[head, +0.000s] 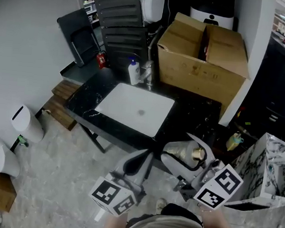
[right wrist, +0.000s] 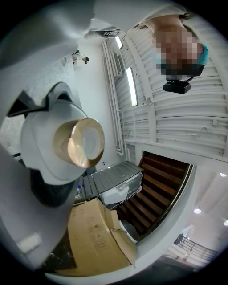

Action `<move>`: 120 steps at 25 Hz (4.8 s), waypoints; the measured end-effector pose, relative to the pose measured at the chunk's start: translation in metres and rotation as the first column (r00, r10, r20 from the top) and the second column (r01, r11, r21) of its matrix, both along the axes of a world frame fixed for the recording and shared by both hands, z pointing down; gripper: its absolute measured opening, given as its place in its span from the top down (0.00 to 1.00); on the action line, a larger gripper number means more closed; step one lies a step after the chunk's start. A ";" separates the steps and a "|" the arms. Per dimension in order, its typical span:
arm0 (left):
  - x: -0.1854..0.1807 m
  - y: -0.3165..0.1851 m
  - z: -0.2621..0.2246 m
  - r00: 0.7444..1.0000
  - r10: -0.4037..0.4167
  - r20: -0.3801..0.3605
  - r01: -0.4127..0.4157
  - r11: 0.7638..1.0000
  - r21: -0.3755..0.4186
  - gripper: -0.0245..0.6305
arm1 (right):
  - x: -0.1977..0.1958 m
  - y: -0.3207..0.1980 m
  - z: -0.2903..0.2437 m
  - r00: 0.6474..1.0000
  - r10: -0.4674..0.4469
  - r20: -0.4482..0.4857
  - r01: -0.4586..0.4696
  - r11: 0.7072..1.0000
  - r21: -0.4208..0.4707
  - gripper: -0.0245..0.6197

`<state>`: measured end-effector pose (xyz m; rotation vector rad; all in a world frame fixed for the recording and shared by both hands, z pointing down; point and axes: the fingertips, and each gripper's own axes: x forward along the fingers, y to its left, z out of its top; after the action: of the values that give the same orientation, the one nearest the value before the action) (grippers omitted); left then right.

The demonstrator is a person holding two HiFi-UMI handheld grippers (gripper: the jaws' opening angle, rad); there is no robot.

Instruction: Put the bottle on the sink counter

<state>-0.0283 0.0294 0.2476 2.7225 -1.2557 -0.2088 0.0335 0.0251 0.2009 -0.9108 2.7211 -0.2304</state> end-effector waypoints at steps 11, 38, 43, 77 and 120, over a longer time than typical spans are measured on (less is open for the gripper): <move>0.034 -0.054 0.022 0.999 0.039 0.006 -0.039 0.998 -0.055 0.95 | 0.035 -0.045 0.020 0.999 0.043 -0.026 -0.043 0.999 -0.029 0.43; -0.002 -0.242 0.038 0.987 0.160 0.000 -0.159 0.980 -0.120 0.95 | 0.004 -0.237 0.058 0.980 0.187 -0.063 -0.194 0.973 -0.123 0.43; -0.006 -0.288 0.042 0.974 0.226 0.000 -0.224 0.965 -0.134 0.95 | -0.004 -0.279 0.060 0.966 0.248 -0.074 -0.256 0.957 -0.133 0.43; -0.029 -0.452 0.135 0.902 0.427 -0.066 -0.424 0.844 -0.328 0.95 | -0.039 -0.461 0.142 0.893 0.400 -0.208 -0.446 0.850 -0.281 0.43; 0.000 -0.511 0.233 0.864 0.492 -0.107 -0.488 0.764 -0.423 0.95 | -0.036 -0.610 0.265 0.818 0.261 -0.513 -0.453 0.841 -0.295 0.43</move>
<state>-0.0283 -0.4817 0.4809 2.5245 -0.4595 0.1360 -0.0023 -0.5850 0.4664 -1.7956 2.8682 -0.5876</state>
